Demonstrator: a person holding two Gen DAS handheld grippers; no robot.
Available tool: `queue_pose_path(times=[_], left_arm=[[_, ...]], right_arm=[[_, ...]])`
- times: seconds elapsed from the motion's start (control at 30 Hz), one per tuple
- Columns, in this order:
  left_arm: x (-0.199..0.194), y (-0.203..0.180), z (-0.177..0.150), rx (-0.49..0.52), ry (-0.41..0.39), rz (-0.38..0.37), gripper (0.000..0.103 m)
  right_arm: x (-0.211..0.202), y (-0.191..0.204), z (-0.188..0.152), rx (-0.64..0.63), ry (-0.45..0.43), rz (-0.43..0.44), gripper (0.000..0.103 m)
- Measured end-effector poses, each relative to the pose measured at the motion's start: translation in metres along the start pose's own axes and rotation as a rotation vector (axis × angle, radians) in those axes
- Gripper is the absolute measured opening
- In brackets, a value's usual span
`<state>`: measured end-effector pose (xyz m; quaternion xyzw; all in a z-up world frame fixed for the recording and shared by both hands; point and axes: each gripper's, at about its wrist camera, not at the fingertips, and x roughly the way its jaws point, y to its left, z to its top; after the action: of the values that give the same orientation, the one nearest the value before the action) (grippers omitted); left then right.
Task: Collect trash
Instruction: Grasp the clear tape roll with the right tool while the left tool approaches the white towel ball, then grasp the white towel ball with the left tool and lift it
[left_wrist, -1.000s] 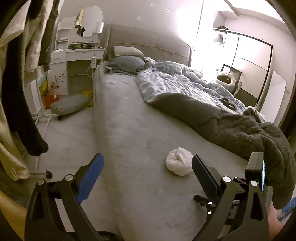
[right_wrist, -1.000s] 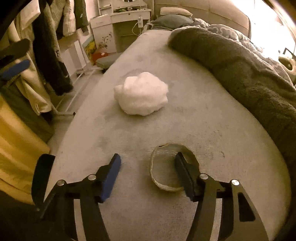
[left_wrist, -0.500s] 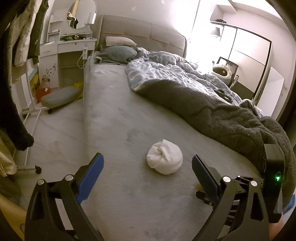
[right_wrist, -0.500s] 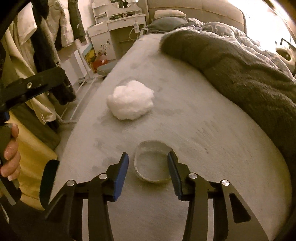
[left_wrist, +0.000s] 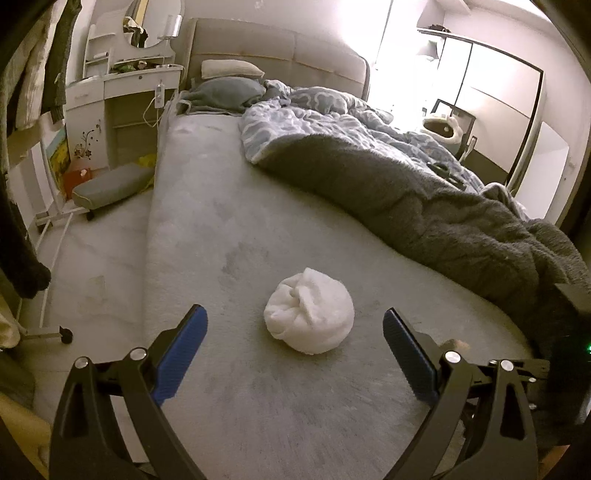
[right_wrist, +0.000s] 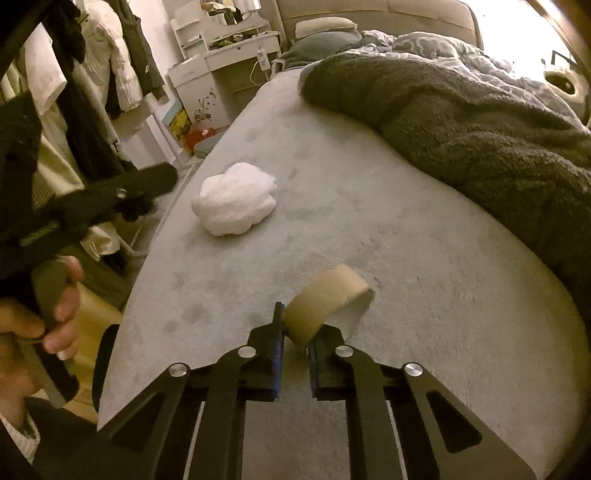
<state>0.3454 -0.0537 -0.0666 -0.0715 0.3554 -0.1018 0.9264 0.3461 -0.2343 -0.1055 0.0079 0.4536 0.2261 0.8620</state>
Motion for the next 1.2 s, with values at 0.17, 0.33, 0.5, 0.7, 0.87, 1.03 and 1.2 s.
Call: queue_pose_path(times=[0.17,0.33,0.5,0.7,0.87,1.03,1.2], left_arm=[[0.014,0.003,0.000,-0.020,0.022,-0.002,0.097],[0.022,0.001,0.002,-0.019,0.021,-0.005,0.097],[0.035,-0.001,0.003,0.000,0.026,-0.003,0.097],[0.049,-0.004,0.002,0.007,0.039,-0.004,0.097],[0.060,-0.012,0.000,0.028,0.059,0.011,0.084],[0.072,-0.018,-0.003,0.053,0.092,0.039,0.068],[0.067,-0.020,-0.005,0.072,0.085,0.047,0.055]], right_arm=[[-0.002,-0.010,-0.001,0.038,-0.007,0.054,0.006],[-0.009,-0.022,0.000,0.098,-0.031,0.127,0.004],[-0.017,-0.029,0.000,0.124,-0.057,0.153,0.004],[-0.024,-0.044,0.000,0.196,-0.087,0.201,0.004],[-0.029,-0.058,-0.003,0.248,-0.110,0.232,0.004],[-0.033,-0.066,-0.004,0.312,-0.130,0.296,0.004],[-0.040,-0.070,-0.002,0.348,-0.148,0.328,0.004]])
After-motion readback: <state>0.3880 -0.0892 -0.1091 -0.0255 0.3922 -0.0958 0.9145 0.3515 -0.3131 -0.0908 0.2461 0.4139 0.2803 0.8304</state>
